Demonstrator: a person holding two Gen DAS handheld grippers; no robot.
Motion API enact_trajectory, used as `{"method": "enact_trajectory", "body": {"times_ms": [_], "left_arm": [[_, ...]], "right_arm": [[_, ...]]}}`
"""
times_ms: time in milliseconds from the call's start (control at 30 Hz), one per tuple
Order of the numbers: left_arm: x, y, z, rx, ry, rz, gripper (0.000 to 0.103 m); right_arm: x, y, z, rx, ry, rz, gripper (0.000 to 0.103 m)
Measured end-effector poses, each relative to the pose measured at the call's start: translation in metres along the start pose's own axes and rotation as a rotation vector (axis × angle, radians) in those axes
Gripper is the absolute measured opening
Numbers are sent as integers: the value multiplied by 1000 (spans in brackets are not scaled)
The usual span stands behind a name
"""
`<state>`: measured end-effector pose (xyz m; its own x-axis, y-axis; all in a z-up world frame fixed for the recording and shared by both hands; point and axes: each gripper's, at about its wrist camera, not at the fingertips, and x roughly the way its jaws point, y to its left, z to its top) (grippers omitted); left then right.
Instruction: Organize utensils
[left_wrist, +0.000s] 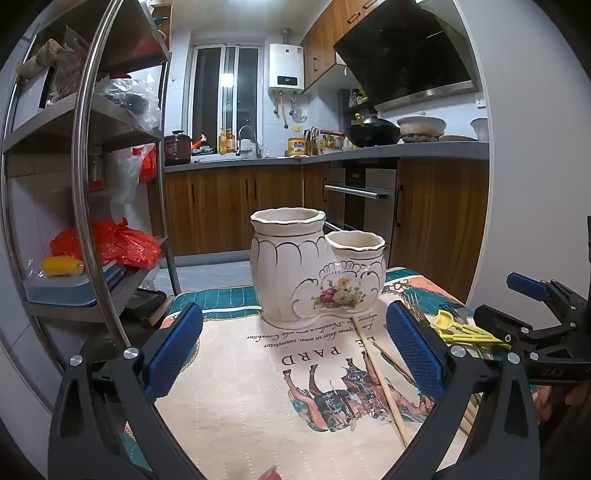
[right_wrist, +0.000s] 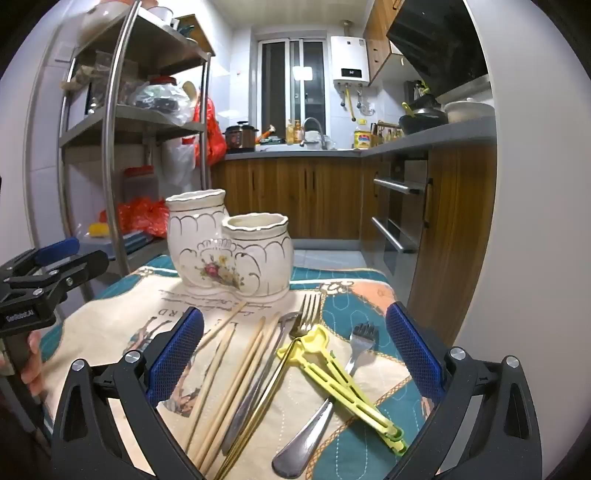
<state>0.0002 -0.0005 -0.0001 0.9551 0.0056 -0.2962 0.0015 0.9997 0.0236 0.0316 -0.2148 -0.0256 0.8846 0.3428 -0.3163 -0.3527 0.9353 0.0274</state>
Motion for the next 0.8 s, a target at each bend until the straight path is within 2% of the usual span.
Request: {"method": "enact_trajectory", "body": {"times_ms": [800], "left_arm": [[0,0,0,-4,-3,-1,98]], "right_arm": [[0,0,0,4,3,4,98]]}}
